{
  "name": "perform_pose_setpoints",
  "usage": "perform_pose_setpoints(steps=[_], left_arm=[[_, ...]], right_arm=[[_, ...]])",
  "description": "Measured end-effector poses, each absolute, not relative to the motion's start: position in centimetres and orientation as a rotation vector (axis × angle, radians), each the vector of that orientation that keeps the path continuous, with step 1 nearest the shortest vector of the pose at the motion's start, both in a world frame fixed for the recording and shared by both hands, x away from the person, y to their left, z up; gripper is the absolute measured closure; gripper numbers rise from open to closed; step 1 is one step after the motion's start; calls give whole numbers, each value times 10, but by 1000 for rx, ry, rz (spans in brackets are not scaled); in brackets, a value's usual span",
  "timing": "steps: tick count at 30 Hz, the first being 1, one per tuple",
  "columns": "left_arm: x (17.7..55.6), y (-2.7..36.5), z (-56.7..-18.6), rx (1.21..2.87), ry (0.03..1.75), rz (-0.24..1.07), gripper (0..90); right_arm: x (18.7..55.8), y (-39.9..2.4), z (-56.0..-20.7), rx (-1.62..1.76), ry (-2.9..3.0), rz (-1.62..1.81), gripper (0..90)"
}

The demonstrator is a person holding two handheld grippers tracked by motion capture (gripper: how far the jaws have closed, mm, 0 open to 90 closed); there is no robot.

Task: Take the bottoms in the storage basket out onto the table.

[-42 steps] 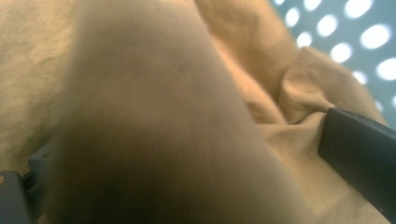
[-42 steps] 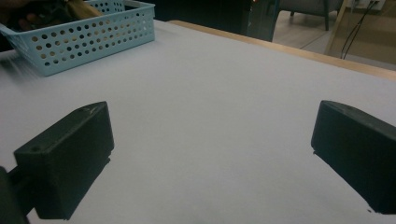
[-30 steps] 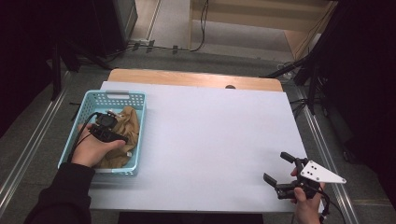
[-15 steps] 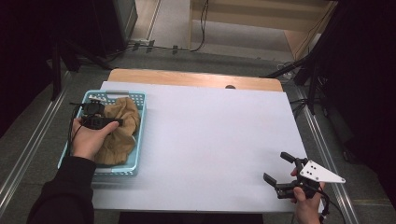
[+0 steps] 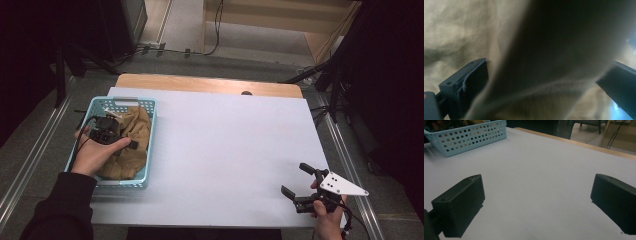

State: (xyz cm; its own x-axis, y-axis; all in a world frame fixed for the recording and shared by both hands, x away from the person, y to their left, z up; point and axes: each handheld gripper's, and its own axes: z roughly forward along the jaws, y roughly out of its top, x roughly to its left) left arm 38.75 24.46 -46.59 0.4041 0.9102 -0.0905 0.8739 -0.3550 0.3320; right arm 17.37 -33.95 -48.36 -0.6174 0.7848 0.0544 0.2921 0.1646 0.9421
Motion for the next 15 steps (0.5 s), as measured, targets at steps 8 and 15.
perform_pose_setpoints(steps=[8, 15], left_arm=[[384, 230, -477, 2484, 1520, 298, 0], [385, 235, -473, 2438, 1539, 333, 98]], right_arm=[[175, -339, -486, 1022, 2008, 1450, 0], [175, -337, -486, 1022, 2016, 1446, 0]])
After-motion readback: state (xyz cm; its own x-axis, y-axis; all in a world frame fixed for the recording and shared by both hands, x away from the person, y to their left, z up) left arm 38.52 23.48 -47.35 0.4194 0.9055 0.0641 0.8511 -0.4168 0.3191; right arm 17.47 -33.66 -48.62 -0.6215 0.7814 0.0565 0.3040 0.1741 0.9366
